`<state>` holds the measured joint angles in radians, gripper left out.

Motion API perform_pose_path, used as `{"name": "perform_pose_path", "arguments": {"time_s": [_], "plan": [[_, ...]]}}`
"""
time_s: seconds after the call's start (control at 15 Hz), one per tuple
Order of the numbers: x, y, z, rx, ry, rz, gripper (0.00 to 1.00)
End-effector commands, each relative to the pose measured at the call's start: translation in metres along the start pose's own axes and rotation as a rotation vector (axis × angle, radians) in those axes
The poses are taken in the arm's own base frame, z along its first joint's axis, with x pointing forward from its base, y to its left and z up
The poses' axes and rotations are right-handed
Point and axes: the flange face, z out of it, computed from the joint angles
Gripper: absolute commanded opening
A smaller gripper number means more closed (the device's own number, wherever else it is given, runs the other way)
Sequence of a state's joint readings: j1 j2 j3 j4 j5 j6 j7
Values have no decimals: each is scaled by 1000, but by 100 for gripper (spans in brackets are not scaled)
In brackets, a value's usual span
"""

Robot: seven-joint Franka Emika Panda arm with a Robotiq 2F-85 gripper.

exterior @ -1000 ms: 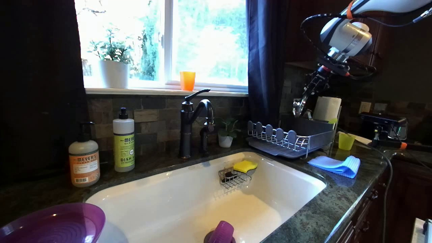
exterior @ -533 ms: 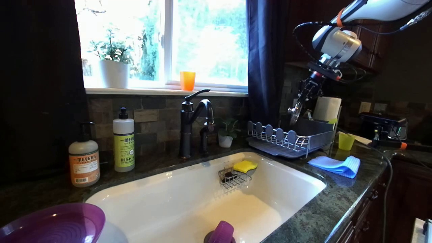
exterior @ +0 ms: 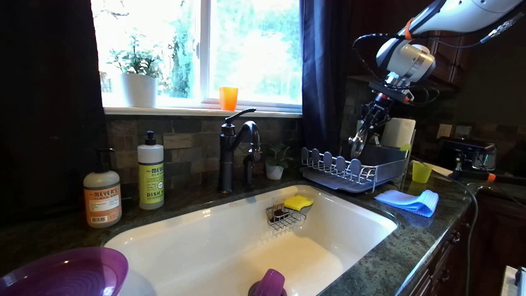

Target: Move the pot lid to the right

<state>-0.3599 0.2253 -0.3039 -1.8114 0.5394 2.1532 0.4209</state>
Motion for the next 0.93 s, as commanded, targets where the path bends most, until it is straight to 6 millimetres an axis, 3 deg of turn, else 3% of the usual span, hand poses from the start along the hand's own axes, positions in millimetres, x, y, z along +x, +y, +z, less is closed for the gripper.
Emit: {"name": "perform_pose_path", "arguments": {"time_s": [0.0,0.33,0.87], "plan": [[0,-1,0,-1,-2,-1,5],[3,0,18,-24,-1,136,5],[3,-8,27,8,71,234,5]]}}
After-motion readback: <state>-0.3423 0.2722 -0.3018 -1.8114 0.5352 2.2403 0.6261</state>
